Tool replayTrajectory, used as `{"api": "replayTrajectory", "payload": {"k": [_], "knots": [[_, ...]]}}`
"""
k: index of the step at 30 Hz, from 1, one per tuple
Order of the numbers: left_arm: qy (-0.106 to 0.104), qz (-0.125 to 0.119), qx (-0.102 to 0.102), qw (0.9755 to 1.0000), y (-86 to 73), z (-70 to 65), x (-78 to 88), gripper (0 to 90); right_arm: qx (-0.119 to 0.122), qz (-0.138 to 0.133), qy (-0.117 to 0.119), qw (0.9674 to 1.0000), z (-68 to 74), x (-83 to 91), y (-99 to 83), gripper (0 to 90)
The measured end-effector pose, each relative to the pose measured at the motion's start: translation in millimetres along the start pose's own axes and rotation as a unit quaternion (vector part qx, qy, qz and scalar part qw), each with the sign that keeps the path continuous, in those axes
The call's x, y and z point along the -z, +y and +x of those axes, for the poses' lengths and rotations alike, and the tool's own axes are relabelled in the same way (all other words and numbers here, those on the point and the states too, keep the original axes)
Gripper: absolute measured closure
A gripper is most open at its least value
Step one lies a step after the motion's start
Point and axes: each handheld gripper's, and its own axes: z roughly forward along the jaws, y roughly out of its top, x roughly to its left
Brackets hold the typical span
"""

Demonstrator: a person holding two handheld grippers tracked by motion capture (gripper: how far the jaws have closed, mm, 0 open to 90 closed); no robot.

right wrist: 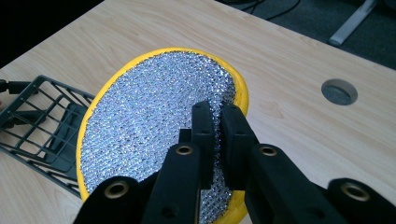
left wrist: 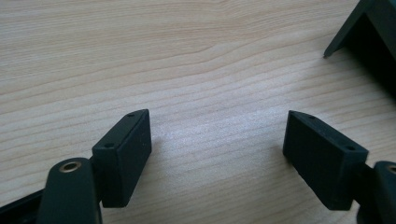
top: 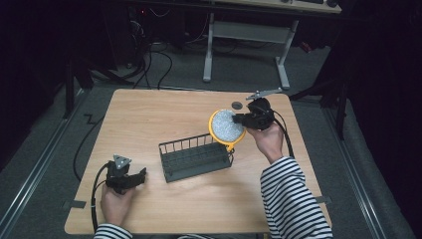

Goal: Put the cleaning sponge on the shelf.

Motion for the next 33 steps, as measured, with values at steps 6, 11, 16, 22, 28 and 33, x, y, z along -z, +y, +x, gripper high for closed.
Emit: {"api": "replayTrajectory", "payload": {"k": [6,11,16,22,28,33], "knots": [[-0.002,0.0,-0.001,1.0,0.2,0.0,-0.3,24.0,0.029,0.002,0.003,0.9996,14.2,-14.9,-1.0,85.6],[-0.003,0.0,-0.001,1.0,0.2,0.1,-0.3,23.9,0.029,0.001,0.008,0.9995,20.9,-25.6,1.0,86.2],[-0.004,0.0,-0.001,1.0,0.1,0.2,-0.1,23.9,0.038,0.0,0.003,0.9993,24.3,-30.6,3.7,86.4],[-0.005,0.0,-0.001,1.0,0.1,0.4,-0.1,23.9,0.04,-0.005,0.003,0.9992,28.6,-40.5,4.4,86.3],[-0.005,0.0,-0.001,1.0,0.1,0.4,-0.1,23.9,0.035,-0.006,0.001,0.9994,30.7,-52.3,-1.2,86.2],[-0.006,0.0,-0.002,1.0,0.1,0.4,-0.1,24.0,0.04,-0.011,-0.002,0.9991,32.5,-52.4,-4.9,85.8]]}}
